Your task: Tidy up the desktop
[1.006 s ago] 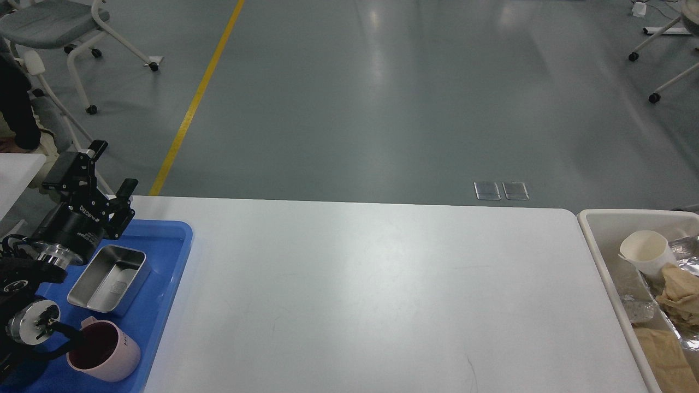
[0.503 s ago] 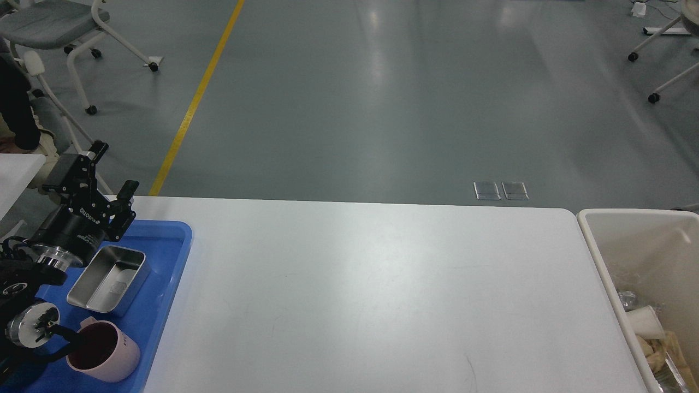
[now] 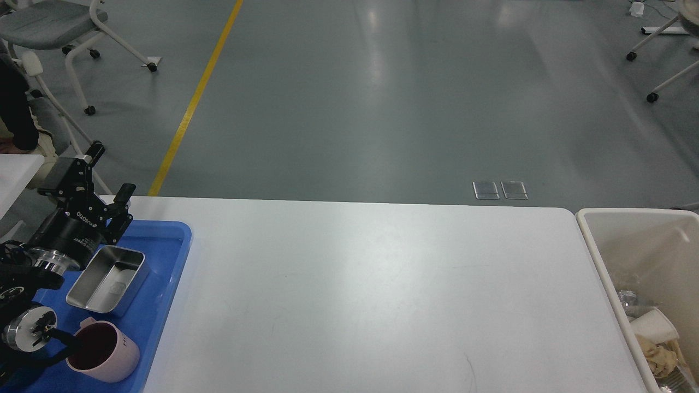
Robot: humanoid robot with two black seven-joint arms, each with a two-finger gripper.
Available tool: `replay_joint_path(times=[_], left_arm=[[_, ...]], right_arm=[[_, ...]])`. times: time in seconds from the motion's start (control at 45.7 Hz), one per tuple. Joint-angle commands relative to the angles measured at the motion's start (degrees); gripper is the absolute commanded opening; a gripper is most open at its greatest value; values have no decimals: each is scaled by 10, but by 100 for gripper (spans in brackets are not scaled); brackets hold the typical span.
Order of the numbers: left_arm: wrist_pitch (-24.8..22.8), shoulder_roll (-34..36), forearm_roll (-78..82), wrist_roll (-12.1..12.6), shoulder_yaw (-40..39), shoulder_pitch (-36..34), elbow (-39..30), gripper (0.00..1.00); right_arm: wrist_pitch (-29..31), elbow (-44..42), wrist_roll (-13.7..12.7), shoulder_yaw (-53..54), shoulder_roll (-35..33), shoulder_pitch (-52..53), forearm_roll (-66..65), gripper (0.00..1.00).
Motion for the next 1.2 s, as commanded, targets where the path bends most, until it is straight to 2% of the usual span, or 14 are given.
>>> replay_joint_path(times=[0.0,0.153,0.263,0.678,0.766,0.831,0.875,0.941,0.984,1.006,1.181], left_arm=[[0,0,0,2,-9,2,-3,96],[1,-2,-4,2,-16,10,-3,96],[1,-7,-10,2,-29,15,-3,96],[1,-23,-15,5,-69,43,-3,96],[1,-24,-28,5,-70,45,-3,96],[2,-24,-34,4,-70,45,-3,96],[2,-27,-34,4,-70,45,-3,96],[4,-34,-34,4,-71,44,-3,96],[4,-40,-34,4,-71,44,-3,96],[5,-42,-34,5,-71,44,-2,96],[7,-47,-34,5,-70,45,-2,96]], right_arm=[[21,59,3,15,-1,57,0,100],[11,175,4,103,11,87,-11,100],[-18,228,4,150,56,88,-11,100],[-68,253,9,340,217,77,-25,100],[-73,251,33,369,237,69,-25,100],[-72,251,67,380,241,59,-25,100],[-72,251,101,385,242,54,-25,100],[-70,252,178,382,244,43,-27,100],[-68,251,217,378,243,41,-37,100],[-67,251,225,377,242,40,-44,100],[-64,253,224,397,229,22,-55,100]])
